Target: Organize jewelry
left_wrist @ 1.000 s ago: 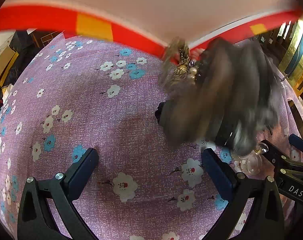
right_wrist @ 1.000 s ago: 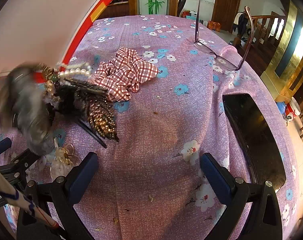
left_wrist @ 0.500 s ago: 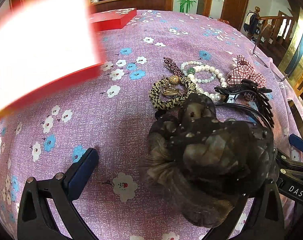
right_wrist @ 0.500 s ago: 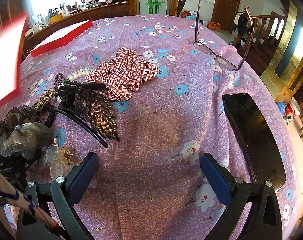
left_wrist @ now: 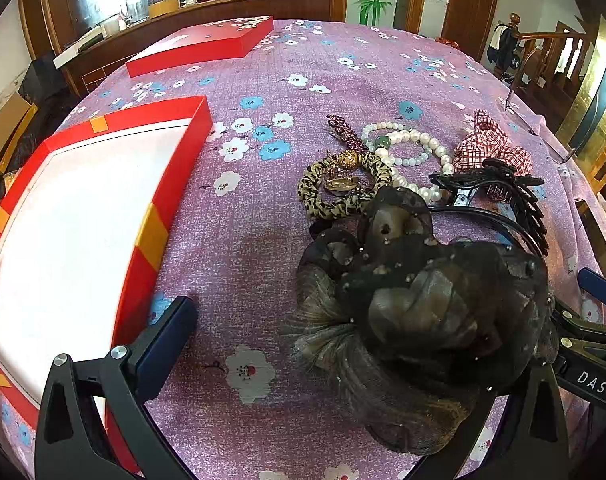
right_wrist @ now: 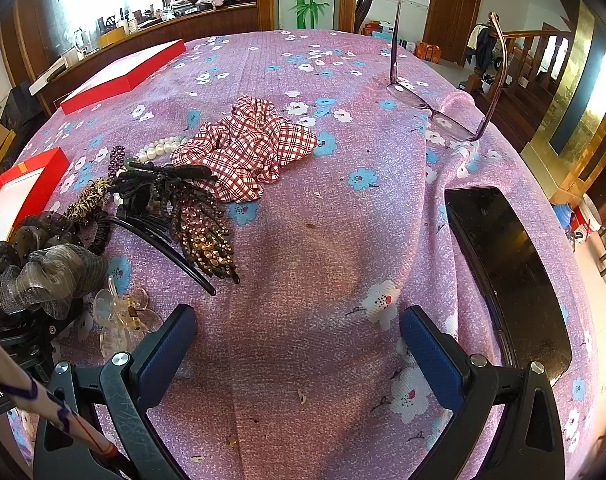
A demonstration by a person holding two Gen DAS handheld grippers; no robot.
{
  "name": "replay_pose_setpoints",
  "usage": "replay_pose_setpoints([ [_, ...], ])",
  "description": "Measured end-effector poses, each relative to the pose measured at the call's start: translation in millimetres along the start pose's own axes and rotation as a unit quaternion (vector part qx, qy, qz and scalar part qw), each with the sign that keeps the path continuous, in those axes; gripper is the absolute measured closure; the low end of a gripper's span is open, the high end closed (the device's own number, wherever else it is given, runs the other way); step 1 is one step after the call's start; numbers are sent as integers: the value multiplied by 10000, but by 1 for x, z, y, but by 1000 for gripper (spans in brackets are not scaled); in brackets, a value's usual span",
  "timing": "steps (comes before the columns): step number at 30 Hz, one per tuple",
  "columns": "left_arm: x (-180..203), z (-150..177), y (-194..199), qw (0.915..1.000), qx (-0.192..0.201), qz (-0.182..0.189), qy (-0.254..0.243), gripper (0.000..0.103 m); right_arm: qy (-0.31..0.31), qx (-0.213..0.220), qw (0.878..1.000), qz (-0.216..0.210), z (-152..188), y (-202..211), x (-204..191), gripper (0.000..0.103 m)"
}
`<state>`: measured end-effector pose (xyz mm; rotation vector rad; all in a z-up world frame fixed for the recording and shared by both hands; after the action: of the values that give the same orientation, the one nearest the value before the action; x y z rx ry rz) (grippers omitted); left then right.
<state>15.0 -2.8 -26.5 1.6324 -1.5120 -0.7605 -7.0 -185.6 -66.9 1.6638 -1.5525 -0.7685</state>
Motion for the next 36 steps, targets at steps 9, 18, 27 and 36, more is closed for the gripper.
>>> replay_pose_setpoints([
  [9, 0, 0, 0, 10000, 0, 0, 0, 0, 0, 0, 10000, 0, 0, 0, 0, 0],
  [18, 0, 0, 0, 10000, 4, -26, 54, 0, -47, 23, 10000, -41, -2, -1, 4, 0],
  [27, -3, 29, 59, 9933, 1092, -199, -312, 0, -629, 1403, 9880, -178, 13, 56, 23, 0],
  [36, -16, 44, 88, 9786, 2028, -270, -232, 0, -227, 2250, 9731, -450, 28, 91, 2, 0],
])
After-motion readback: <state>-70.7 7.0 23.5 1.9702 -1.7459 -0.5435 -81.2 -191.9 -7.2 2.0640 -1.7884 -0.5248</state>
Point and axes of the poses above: each gripper's, at about its wrist camera, not at the fingertips, and y roughly against the way its jaws point, x to its right, z to its underside, the point moved 3 cm from there along -y, roughly the way its jaws point, and after that the axes turned 8 degrees about y, right-handed, at the moved point
